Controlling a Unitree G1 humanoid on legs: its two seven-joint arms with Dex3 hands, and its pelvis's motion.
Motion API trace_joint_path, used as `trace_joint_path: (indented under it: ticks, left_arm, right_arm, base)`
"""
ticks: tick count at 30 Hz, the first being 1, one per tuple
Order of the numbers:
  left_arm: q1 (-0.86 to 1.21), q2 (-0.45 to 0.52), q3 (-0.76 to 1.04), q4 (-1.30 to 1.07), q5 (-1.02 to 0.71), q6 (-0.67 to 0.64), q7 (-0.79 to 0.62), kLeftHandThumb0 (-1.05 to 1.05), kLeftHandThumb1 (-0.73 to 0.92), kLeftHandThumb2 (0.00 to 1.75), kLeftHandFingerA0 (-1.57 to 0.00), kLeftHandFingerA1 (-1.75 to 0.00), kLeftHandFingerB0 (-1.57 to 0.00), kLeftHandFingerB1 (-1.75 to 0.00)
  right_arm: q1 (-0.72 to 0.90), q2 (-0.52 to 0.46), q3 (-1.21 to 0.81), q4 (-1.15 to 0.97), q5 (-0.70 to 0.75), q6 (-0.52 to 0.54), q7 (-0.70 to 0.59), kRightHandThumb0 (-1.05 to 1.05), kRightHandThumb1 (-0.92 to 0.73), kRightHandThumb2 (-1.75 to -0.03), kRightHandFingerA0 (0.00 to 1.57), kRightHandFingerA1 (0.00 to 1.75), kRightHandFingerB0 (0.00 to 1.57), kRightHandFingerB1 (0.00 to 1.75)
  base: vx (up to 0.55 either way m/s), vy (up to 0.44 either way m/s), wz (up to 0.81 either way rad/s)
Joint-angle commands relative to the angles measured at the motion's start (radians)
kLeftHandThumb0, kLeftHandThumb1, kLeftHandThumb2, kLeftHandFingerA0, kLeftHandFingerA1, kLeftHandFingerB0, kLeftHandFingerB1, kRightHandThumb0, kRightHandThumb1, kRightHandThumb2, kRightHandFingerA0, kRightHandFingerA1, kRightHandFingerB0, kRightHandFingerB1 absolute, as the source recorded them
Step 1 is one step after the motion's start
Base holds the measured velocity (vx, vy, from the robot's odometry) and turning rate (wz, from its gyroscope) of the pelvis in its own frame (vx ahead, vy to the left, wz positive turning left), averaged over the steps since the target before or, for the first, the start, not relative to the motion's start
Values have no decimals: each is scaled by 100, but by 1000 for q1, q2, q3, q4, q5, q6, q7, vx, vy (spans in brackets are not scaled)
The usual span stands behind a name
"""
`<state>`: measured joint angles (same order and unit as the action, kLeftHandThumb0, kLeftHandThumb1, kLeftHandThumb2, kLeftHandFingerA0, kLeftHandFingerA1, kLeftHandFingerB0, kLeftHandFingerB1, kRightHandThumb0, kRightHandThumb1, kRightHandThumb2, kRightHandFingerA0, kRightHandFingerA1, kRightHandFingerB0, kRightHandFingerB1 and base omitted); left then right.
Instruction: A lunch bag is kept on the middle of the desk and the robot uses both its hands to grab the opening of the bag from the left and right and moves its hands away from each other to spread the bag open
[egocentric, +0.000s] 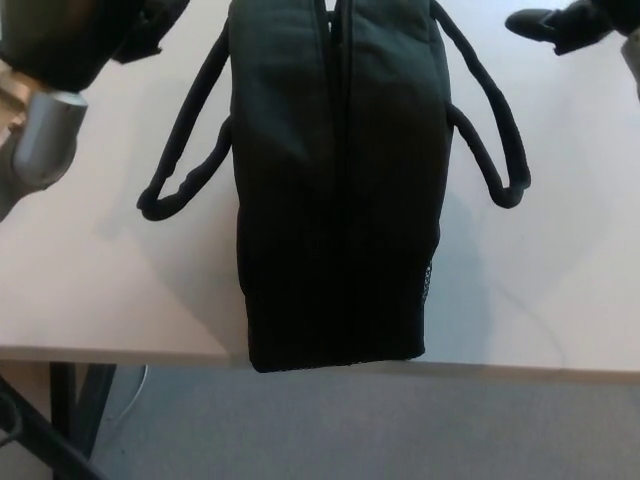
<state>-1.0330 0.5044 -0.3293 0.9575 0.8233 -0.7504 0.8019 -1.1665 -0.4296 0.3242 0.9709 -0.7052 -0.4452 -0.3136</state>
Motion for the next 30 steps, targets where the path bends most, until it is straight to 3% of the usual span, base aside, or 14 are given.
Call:
trace_joint_path:
  ticks: [1, 4, 7, 8, 11, 13, 17, 18, 20, 21, 22, 24, 25, 30]
  left_arm:
    - [78, 67, 24, -55, -24, -10, 9, 1, 46, 77, -2, -18, -2, -31]
    - [162, 130, 84, -163, -80, -82, -1, 2, 56, 59, -10, -26, -8, -26]
    - [237, 155, 147, -273, -105, -102, 29, -10, 39, 88, -5, -48, 0, -45]
    - [258, 162, 166, -298, -111, -110, 37, -14, 59, 57, -16, -35, -13, -28]
    - [392, 210, 255, -417, -188, -154, -7, -24, 50, 92, -4, -46, 0, -40]
    - [561, 224, 337, -564, -289, -128, -80, -35, 78, 63, -15, -37, -5, -27]
    - [757, 209, 414, -707, -398, -124, -126, -40, 82, 64, -18, -35, -3, -25]
    - [936, 220, 424, -786, -532, -176, -160, -41, 85, 65, -10, -35, 0, -21]
    - [1066, 204, 439, -845, -581, -191, -159, -43, 85, 66, -10, -35, 0, -20]
    - [1132, 186, 453, -866, -577, -205, -145, -42, 86, 65, -11, -35, 0, -22]
    - [1223, 157, 453, -889, -566, -219, -127, -45, 88, 67, -14, -35, 0, -24]
    - [1408, 97, 437, -934, -559, -230, -102, -48, 89, 67, -15, -36, 0, -22]
    - [1441, 79, 417, -915, -547, -257, -87, -45, 88, 67, -12, -36, 0, -21]
    - [1597, -14, 363, -853, -499, -297, -40, -34, 82, 70, -13, -40, -6, -14]
  right_arm:
    - [115, -108, -73, -199, 72, -21, 60, -37, -41, -60, 34, 43, 13, 32]
    - [231, -206, -142, -394, 78, -56, 48, -40, -43, -63, 32, 44, 16, 34]
    - [350, -261, -222, -563, 59, -43, 0, -43, -55, -58, 40, 39, 28, 30]
    - [378, -268, -245, -593, 69, -48, -4, -44, -57, -58, 40, 39, 29, 31]
    - [566, -317, -389, -749, 161, -122, 6, -48, -64, -59, 40, 38, 29, 31]
    - [750, -331, -513, -872, 204, -162, 17, -52, -66, -59, 55, 45, 25, 30]
    - [959, -329, -640, -959, 225, -223, 25, -62, -59, -86, 24, 47, 14, 40]
    - [1144, -283, -729, -1024, 269, -266, 42, -59, -78, -66, 21, 32, 13, 25]
    - [1288, -233, -787, -1094, 288, -269, 62, -33, -58, -109, 0, 49, 0, 49]
    - [1362, -203, -804, -1111, 291, -287, 52, -58, -77, -66, 14, 30, 10, 21]
    - [1442, -170, -815, -1106, 293, -320, 34, -33, -57, -108, 0, 49, 0, 49]
    - [1615, -90, -825, -1109, 302, -375, 0, -33, -57, -108, 0, 50, 0, 49]
    - [1678, -55, -798, -1105, 334, -386, -5, -55, -71, -64, 12, 33, 9, 24]
    - [1924, 79, -542, -1088, 355, -360, -16, -51, -75, -61, 8, 33, 3, 27]
  base:
    - [0, 0, 0]
    - [0, 0, 0]
    - [0, 0, 0]
    - [0, 0, 0]
    - [0, 0, 0]
    - [0, 0, 0]
    - [0, 0, 0]
    - [0, 0, 0]
    - [0, 0, 0]
    - [0, 0, 0]
    - [0, 0, 0]
    - [0, 0, 0]
    - [0, 0, 0]
    - [0, 0, 0]
